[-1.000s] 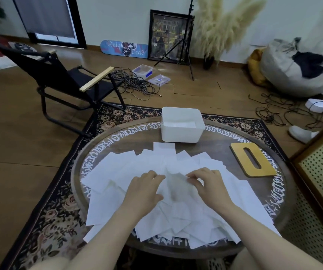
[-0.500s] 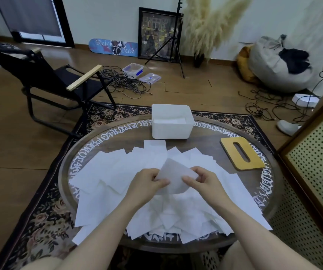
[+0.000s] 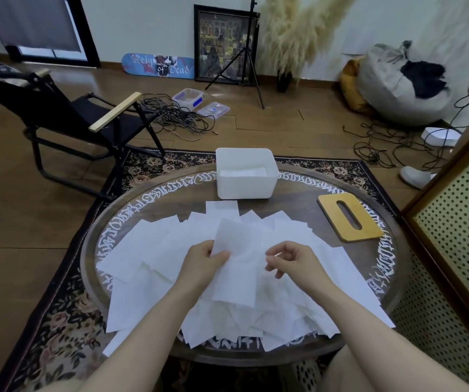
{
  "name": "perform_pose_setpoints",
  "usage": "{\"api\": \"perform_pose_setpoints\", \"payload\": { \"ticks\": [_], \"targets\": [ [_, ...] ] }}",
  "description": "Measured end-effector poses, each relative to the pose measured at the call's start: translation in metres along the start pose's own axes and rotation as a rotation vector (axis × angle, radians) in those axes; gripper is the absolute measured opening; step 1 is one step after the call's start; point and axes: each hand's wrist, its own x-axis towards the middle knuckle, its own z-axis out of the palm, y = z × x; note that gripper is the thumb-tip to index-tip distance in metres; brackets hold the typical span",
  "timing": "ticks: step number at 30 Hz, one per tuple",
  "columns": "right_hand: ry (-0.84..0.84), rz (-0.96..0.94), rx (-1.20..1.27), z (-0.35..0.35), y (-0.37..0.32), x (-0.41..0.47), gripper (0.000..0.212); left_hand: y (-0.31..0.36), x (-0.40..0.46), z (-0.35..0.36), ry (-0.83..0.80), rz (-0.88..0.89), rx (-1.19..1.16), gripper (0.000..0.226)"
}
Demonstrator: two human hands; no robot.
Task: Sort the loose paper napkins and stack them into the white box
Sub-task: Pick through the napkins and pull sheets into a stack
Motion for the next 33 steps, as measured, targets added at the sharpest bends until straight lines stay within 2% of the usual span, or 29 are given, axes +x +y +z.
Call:
{"api": "perform_pose_setpoints", "payload": {
  "ticks": [3,6,10,18,23,30,33],
  "targets": [
    [0.095,0.078,-0.201,-0.012,0.011,0.010,0.014,-0.001,0.001,-0.003,0.042,-0.053,-0.047,0.022],
    [0.054,0.197,-0.349,-0.021,0.019,0.015,0.036,-0.003,0.002,-0.007,0.071,-0.131,-0.088,0.026],
    [-0.029,0.319,-0.237,-0.019,0.021,0.015,0.052,-0.002,0.003,-0.009,0.088,-0.164,-0.126,0.028],
    [-0.038,0.386,-0.092,-0.008,0.013,0.016,0.045,-0.003,0.002,-0.010,0.104,-0.198,-0.141,0.022],
    [-0.032,0.386,-0.066,-0.001,0.012,0.020,0.028,-0.002,0.001,-0.011,0.103,-0.209,-0.159,0.025],
    [0.003,0.237,-0.276,0.002,0.019,0.020,0.011,-0.003,0.001,-0.014,0.130,-0.200,-0.180,0.023],
    [0.046,0.176,-0.362,0.001,0.019,0.017,0.026,-0.004,0.002,-0.014,0.144,-0.196,-0.186,0.023]
  ]
}}
